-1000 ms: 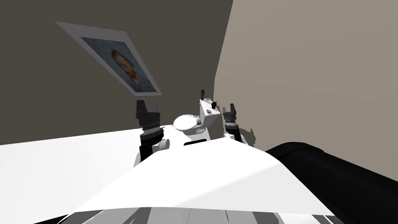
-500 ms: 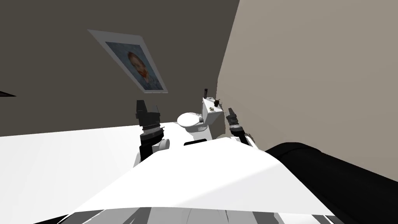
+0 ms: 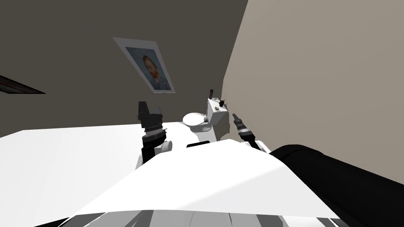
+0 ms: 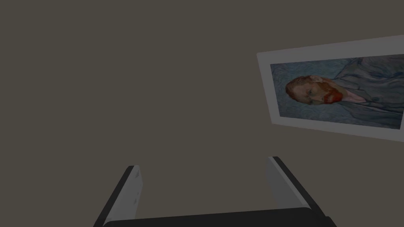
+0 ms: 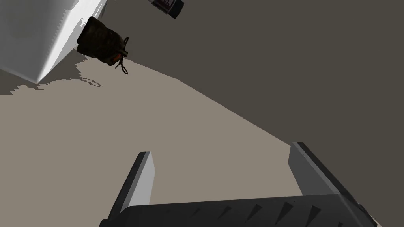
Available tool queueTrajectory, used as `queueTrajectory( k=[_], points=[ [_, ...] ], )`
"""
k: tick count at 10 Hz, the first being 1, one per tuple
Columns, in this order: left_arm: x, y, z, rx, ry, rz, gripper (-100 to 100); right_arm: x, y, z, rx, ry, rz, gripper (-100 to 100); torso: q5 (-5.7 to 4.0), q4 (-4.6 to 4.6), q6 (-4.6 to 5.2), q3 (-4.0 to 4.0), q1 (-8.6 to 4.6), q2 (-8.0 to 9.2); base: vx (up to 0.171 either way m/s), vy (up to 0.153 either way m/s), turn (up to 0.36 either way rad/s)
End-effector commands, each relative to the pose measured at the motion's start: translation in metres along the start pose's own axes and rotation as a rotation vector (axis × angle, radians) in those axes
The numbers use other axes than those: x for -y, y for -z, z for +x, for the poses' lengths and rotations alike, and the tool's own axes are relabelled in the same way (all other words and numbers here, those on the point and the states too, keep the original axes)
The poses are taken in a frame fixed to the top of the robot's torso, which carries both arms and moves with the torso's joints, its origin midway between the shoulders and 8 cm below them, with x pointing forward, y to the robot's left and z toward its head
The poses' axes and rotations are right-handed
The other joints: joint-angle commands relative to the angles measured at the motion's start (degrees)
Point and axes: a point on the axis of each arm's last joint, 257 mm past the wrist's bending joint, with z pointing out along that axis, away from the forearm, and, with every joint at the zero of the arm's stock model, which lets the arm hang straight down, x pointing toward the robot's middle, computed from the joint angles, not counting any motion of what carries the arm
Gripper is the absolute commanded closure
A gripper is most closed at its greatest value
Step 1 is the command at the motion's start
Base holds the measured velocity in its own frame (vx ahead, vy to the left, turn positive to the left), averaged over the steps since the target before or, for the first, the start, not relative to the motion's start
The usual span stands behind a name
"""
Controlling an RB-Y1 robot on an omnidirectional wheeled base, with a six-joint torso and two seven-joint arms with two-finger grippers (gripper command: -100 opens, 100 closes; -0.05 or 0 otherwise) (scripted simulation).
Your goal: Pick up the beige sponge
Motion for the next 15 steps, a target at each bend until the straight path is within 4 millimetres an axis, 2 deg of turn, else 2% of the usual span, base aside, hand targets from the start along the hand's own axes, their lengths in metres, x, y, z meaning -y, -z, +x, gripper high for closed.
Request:
queueTrajectory(
  k=[1, 2, 3, 5, 6, 8, 9, 11, 12, 15],
  points=[
    [0.000, 0.000, 0.000, 0.000, 0.000, 0.000, 0, 0.024, 0.013, -0.007, -0.048, 0.112, 0.065, -100, 0.00, 0.00, 0.00, 0.00, 0.00, 0.00, -0.118, 0.107, 0.098],
    [0.000, 0.000, 0.000, 0.000, 0.000, 0.000, 0, 0.040, 0.021, -0.013, -0.078, 0.180, 0.102, -100, 0.02, 0.01, 0.01, 0.03, 0.12, 0.05, -0.115, 0.132, 0.104],
    [0.000, 0.000, 0.000, 0.000, 0.000, 0.000, 0, 0.039, 0.021, -0.013, -0.080, 0.182, 0.101, -100, 0.05, 0.02, 0.01, 0.04, 0.22, 0.06, -0.053, 0.089, 0.027],
    [0.000, 0.000, 0.000, 0.000, 0.000, 0.000, 0, 0.068, 0.038, -0.027, -0.146, 0.317, 0.168, -100, 0.01, -0.05, 0.00, -0.13, 0.01, -0.24, -0.026, 0.075, 0.098],
    [0.000, 0.000, 0.000, 0.000, 0.000, 0.000, 0, 0.067, 0.037, -0.027, -0.153, 0.323, 0.164, -100, 0.01, -0.06, 0.00, -0.15, 0.04, -0.26, -0.018, 0.054, 0.040],
    [0.000, 0.000, 0.000, 0.000, 0.000, 0.000, 0, 0.092, 0.053, -0.043, -0.226, 0.457, 0.218, -100, -0.02, -0.07, -0.01, -0.19, -0.09, -0.34, -0.005, 0.055, 0.116],
    [0.000, 0.000, 0.000, 0.000, 0.000, 0.000, 0, 0.091, 0.051, -0.043, -0.234, 0.464, 0.213, -100, -0.01, -0.08, -0.01, -0.22, -0.05, -0.39, 0.004, 0.048, 0.028],
    [0.000, 0.000, 0.000, 0.000, 0.000, 0.000, 0, 0.113, 0.067, -0.060, -0.311, 0.590, 0.258, -100, -0.02, -0.09, -0.02, -0.26, -0.11, -0.45, 0.029, 0.054, 0.103],
    [0.000, 0.000, 0.000, 0.000, 0.000, 0.000, 0, 0.112, 0.063, -0.061, -0.324, 0.602, 0.247, -100, -0.01, -0.11, -0.02, -0.31, -0.06, -0.55, 0.039, 0.043, 0.056],
    [0.000, 0.000, 0.000, 0.000, 0.000, 0.000, 0, 0.129, 0.074, -0.078, -0.414, 0.729, 0.272, -100, -0.04, -0.12, 0.00, -0.32, -0.17, -0.56, 0.044, 0.028, 0.081]
  ],
)
